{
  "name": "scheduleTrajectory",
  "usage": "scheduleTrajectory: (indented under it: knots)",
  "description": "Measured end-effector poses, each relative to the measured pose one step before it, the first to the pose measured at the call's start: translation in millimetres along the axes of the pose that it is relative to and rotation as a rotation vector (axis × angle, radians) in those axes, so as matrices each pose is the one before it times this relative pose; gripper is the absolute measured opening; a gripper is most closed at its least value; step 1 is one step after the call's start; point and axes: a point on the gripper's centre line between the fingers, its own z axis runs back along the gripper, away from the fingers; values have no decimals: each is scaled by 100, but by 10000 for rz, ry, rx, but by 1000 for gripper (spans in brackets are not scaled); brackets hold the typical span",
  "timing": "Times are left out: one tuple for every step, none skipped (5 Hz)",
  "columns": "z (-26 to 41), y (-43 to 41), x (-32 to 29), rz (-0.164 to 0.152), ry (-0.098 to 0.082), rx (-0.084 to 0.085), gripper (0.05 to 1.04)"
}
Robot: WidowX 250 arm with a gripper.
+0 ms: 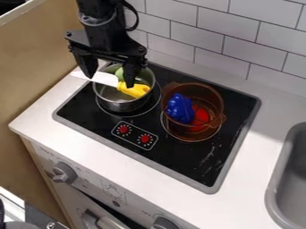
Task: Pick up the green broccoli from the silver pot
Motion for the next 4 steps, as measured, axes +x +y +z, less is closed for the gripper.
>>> scheduleTrajectory:
  knots:
    - [-535,-44,-485,201,255,27,1000]
    - [-49,-345,759,2551,-86,338,1000]
    - [218,705,315,2401,-155,497,1000]
    - [1018,73,1313,1234,-249,276,1000]
